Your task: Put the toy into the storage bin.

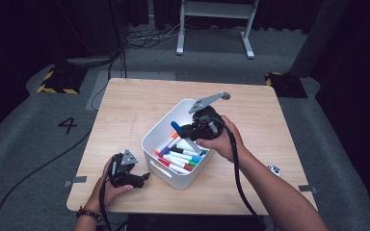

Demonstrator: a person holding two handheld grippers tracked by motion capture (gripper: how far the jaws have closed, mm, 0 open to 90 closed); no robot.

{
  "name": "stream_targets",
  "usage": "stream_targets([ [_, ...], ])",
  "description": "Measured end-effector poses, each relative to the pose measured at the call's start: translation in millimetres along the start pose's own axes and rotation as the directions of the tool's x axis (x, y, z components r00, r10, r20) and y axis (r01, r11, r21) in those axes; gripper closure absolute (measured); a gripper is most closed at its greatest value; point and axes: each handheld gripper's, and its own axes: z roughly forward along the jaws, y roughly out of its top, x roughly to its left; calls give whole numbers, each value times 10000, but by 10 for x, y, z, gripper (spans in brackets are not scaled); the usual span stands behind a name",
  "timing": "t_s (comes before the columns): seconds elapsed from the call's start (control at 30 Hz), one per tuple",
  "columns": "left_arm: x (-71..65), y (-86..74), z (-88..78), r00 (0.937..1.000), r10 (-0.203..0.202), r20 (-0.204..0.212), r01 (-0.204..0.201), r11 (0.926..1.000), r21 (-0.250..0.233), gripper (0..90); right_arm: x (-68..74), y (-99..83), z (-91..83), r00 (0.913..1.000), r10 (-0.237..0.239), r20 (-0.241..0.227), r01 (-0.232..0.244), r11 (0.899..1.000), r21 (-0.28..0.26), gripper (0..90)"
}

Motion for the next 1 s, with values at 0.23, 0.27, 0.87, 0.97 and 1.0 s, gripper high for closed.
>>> stream_targets([
  [0.23,0,0,1,10000,0,-2,0,10000,-5,104,159,-12,274,9995,-211,-246,240,9918,1252,748],
  [0.27,-2,-1,1,10000,-30,8,30,10000,-9,104,200,-2,319,9984,-487,-301,523,9897,1330,747],
  [0.87,0,0,-1,10000,-3,39,3,10000,18,105,370,8,595,9949,-376,-937,582,9718,2285,743],
  [0.97,0,0,-1,10000,-1,22,1,10000,7,105,361,1,605,9956,-332,-874,520,9734,2231,705],
  [1.0,0,0,-1,10000,6,15,-6,10000,10,105,364,-2,605,9958,-371,-842,552,9731,2238,662],
])
